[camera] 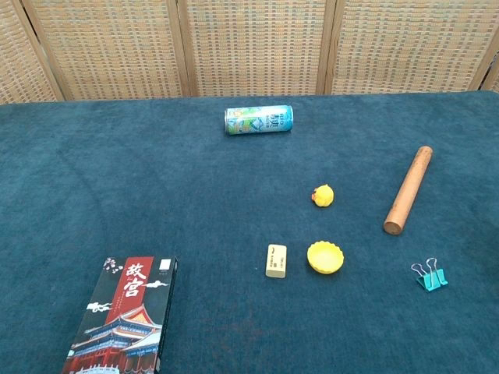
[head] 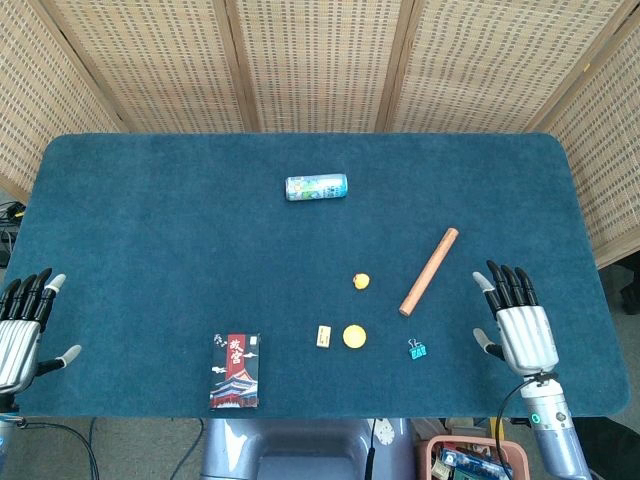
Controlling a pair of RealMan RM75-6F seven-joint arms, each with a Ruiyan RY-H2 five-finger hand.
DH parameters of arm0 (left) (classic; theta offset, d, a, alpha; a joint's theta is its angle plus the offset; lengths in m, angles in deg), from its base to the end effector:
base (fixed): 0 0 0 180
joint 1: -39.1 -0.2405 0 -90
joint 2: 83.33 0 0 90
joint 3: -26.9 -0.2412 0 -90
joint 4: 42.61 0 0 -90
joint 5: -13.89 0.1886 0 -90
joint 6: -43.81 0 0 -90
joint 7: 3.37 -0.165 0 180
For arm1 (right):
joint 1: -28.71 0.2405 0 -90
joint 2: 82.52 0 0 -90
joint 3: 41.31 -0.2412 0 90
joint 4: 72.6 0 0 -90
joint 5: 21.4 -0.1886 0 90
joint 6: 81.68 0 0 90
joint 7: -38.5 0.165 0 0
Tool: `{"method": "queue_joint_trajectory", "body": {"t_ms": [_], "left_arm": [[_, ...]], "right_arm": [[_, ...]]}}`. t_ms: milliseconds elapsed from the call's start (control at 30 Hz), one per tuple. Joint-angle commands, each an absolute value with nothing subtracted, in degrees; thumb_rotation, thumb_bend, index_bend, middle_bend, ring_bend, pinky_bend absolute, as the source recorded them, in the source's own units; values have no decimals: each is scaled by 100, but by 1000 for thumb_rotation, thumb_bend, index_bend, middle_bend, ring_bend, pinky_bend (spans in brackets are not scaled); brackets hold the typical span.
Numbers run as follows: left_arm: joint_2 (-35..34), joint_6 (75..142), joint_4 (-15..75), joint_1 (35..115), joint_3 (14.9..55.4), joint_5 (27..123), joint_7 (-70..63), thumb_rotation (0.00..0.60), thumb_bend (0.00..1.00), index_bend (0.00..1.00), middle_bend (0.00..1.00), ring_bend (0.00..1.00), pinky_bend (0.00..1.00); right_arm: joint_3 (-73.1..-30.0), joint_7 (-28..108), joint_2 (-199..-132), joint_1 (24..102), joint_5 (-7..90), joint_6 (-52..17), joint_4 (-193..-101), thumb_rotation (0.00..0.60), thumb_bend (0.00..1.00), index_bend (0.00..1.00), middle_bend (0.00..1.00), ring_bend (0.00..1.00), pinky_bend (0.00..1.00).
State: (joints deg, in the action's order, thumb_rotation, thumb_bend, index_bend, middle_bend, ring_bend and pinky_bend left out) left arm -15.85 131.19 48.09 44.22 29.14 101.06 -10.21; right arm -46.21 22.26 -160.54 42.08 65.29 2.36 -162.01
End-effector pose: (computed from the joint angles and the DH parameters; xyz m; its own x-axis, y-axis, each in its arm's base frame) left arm -0.2842 0.1983 0.1599 0.4767 -0.0303 0.8786 0.8781 -0.0308 -0.4775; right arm -0.2373 -0.2422 0.1063 0.4710 0.0771 0.8788 -0.8653 -0.1533 0.4772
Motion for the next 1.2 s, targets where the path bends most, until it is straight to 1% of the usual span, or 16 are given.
{"method": "queue_joint_trajectory", "body": {"t_ms": [33,133,267,400,567,700,867,1100,1200], "left_arm": [[-1592,13135,4812,4418,2919,10114,-1010,600,106,0,0,0,0],[-1591,13131,4811,4421,2916,10124,-1014,600,106,0,0,0,0],[-1583,13094,4804,4431,2919,10097,-1030,600,106,0,0,0,0],[-1564,13068,4767,4437,2942,10042,-1040,600,106,0,0,0,0],[-1551,13001,4710,4452,2970,9951,-1012,600,106,0,0,0,0],[-1560,12998,4689,4449,3015,9872,-963,600,106,0,0,0,0],[-1568,12947,4650,4456,3038,9795,-900,600,106,0,0,0,0],[-1555,12841,4589,4494,3063,9714,-837,600,106,0,0,0,0],[-1561,12795,4561,4503,3087,9643,-785,600,106,0,0,0,0]], "right_arm": [[-4722,2161,-16116,4327,6569,181,-16215,600,202,27,0,0,0],[-4905,1952,-16142,4582,6531,-72,-16331,600,202,96,0,0,0],[-5222,1536,-16212,5004,6291,-554,-16532,600,202,144,0,0,0],[-5561,948,-16470,5552,5790,-1231,-16568,600,202,190,0,0,0],[-5823,439,-16942,6134,5058,-1932,-16283,600,202,227,0,0,1],[-5939,140,-17337,6493,4543,-2269,-15971,600,202,251,7,0,7],[-5953,-90,-17790,6842,4130,-2553,-15526,600,202,298,43,0,25],[-5954,-275,-18313,7239,3770,-2765,-14913,600,202,349,100,0,42],[-5944,-300,-18466,7369,3661,-2816,-14683,600,202,350,101,0,44]]}}
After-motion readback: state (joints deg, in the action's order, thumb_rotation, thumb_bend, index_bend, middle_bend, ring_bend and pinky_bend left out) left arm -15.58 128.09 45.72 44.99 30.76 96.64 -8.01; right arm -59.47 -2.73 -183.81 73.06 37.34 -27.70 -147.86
